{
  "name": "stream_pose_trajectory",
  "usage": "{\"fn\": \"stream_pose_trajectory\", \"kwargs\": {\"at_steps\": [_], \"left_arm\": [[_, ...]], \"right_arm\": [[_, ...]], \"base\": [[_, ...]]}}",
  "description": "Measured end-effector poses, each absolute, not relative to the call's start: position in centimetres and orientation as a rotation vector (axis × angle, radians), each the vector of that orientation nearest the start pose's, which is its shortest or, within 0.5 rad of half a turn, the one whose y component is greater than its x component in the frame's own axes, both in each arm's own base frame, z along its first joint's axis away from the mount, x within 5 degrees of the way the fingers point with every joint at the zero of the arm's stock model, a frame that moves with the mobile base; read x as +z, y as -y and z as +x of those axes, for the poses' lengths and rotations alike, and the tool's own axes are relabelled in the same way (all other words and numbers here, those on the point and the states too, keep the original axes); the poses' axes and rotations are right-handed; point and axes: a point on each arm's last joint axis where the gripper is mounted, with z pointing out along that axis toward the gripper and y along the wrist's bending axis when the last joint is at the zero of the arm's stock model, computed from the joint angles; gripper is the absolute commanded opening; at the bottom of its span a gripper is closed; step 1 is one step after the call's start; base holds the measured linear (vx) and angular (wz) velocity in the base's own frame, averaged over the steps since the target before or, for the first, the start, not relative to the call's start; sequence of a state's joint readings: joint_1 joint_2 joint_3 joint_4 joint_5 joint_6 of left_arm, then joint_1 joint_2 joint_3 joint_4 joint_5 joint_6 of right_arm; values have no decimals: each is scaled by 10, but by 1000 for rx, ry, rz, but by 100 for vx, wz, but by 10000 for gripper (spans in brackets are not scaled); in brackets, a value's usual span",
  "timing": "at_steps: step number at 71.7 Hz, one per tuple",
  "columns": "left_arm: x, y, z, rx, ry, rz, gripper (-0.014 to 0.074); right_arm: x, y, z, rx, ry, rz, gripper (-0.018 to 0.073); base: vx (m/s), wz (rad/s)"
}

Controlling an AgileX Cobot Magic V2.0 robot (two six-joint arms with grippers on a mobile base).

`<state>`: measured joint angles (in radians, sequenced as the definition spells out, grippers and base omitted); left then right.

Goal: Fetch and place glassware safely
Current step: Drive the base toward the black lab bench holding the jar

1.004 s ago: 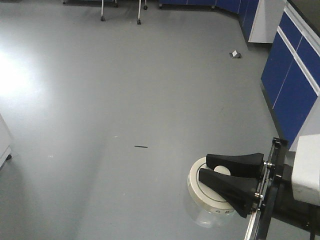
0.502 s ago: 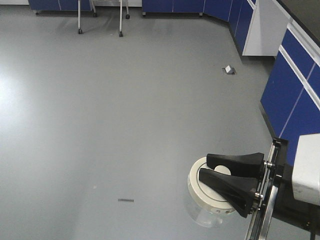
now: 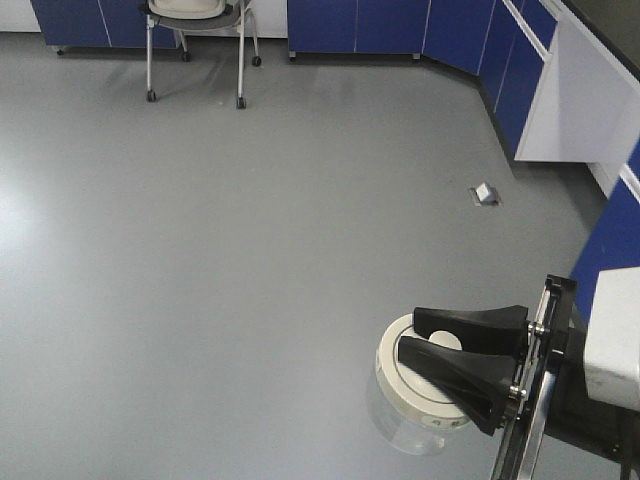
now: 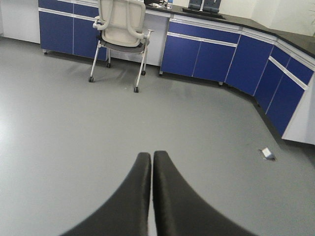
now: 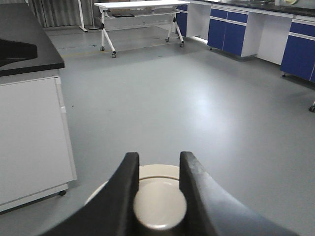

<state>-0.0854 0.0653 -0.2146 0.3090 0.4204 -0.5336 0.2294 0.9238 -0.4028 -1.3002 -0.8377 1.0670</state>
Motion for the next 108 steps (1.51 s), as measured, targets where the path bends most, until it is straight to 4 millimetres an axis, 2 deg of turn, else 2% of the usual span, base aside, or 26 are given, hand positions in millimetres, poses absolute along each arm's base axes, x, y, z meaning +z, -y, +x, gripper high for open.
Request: {"fn": "stream_pose_trajectory", "kwargs": {"at_steps": [108], "left_arm": [[245, -7, 49, -139, -1722, -234, -7]], "right_arm": [[277, -100, 141, 768, -1503, -861, -1]], "base": [[69, 0]]}}
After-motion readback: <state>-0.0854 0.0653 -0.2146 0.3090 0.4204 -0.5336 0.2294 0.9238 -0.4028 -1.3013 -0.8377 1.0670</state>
